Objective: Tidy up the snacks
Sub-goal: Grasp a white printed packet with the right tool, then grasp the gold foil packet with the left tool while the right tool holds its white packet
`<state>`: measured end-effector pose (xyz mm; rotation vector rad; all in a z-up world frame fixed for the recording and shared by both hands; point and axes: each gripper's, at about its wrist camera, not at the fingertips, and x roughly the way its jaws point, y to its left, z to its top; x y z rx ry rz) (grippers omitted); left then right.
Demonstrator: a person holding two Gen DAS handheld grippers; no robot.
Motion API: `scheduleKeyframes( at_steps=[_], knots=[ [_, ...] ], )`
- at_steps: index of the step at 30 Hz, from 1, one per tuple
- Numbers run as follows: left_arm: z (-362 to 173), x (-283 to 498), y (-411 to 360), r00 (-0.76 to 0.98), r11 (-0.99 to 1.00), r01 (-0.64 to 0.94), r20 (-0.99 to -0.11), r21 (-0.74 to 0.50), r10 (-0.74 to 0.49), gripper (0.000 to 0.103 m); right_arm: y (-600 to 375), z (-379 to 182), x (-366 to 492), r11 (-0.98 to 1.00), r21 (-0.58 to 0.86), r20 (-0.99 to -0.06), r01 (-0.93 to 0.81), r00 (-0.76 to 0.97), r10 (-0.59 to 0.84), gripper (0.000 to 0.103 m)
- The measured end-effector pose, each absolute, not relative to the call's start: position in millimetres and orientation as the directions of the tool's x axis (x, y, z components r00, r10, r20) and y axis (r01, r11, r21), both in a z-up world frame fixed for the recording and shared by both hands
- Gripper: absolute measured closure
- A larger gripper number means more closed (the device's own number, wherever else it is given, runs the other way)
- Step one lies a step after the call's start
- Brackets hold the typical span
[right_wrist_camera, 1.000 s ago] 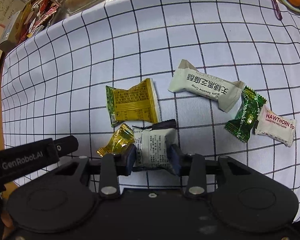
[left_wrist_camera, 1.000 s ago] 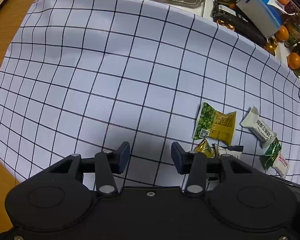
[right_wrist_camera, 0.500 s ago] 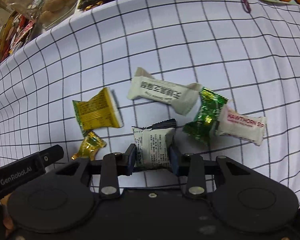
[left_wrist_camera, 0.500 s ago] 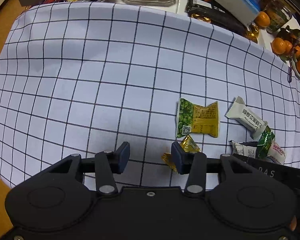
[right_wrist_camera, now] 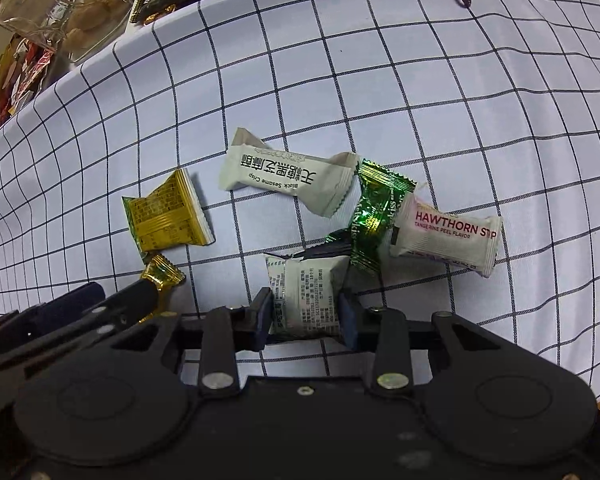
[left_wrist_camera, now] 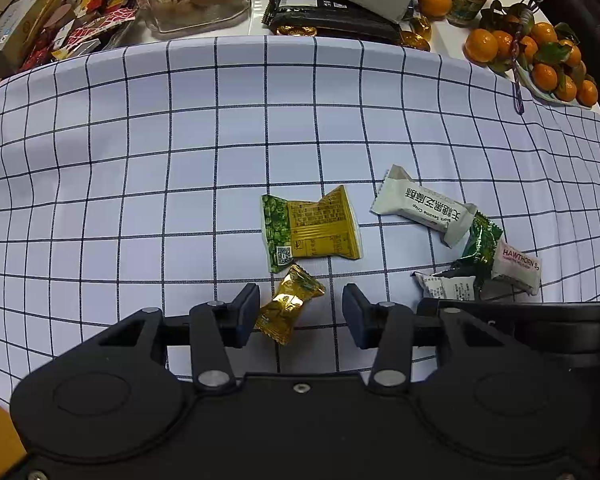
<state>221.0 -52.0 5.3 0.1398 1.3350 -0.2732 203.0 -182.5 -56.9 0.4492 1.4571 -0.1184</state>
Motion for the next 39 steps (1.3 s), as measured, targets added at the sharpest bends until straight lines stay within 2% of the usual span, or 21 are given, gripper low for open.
scheduleKeyframes(
  at_steps=[14, 21, 39],
  knots=[
    [-9, 230, -55, 0.169, 0.967, 0.249, -0.981, -0.048, -0.092, 0.05, -191, -57, 211, 0.89, 0.23, -0.973, 0.393, 0.09, 0.212, 0.066],
    [-20, 234, -59, 0.159, 0.971, 0.24, -0.986, -0.016, -0.055, 0.051, -200, -55, 217, 0.857, 0.281, -0.958, 0.433, 0.072, 0.277, 0.066],
    [-33, 237, -65, 0.162, 0.971, 0.24, -0.986, 0.008, -0.032, 0.05, -202, -46, 213, 0.861, 0.268, -0.962, 0.431, 0.078, 0.26, 0.066]
  ],
)
